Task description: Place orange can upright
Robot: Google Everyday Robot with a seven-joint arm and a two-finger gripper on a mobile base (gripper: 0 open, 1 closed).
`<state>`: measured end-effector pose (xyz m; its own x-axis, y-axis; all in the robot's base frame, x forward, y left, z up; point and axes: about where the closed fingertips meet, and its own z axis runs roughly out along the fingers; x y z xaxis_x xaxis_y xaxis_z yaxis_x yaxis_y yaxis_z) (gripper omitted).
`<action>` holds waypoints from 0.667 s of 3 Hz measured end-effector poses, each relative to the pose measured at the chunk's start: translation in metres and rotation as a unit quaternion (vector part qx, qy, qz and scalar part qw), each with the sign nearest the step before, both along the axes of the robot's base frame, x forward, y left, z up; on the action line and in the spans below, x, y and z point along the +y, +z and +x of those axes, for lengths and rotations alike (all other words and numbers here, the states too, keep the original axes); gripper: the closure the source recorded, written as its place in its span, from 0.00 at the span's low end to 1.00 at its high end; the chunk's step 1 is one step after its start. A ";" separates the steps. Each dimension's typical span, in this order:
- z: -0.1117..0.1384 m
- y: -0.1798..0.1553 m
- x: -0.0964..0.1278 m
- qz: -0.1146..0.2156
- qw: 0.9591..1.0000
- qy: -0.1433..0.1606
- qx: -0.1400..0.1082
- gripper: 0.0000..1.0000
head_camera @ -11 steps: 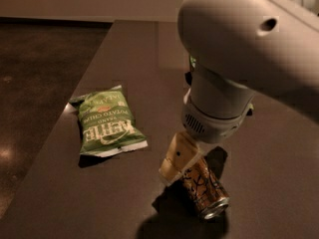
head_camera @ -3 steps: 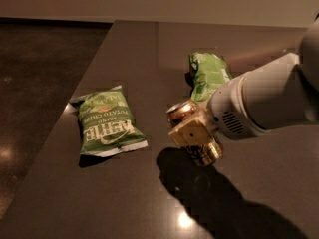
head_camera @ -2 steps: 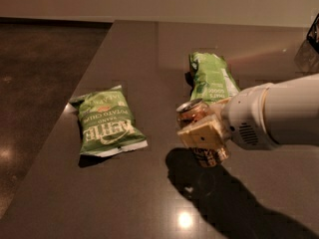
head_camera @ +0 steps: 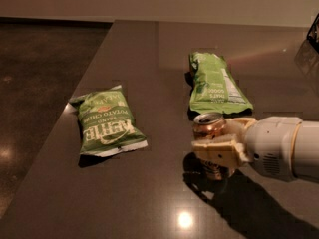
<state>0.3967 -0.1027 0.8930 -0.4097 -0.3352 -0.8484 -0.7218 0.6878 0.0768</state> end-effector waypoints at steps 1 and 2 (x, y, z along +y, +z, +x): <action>-0.004 0.007 0.009 0.060 0.998 0.024 -0.026 1.00; -0.006 0.023 0.020 0.097 0.989 0.075 -0.079 1.00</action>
Offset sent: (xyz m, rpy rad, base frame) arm -0.0133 0.0278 0.0349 0.1393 -0.4615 0.3820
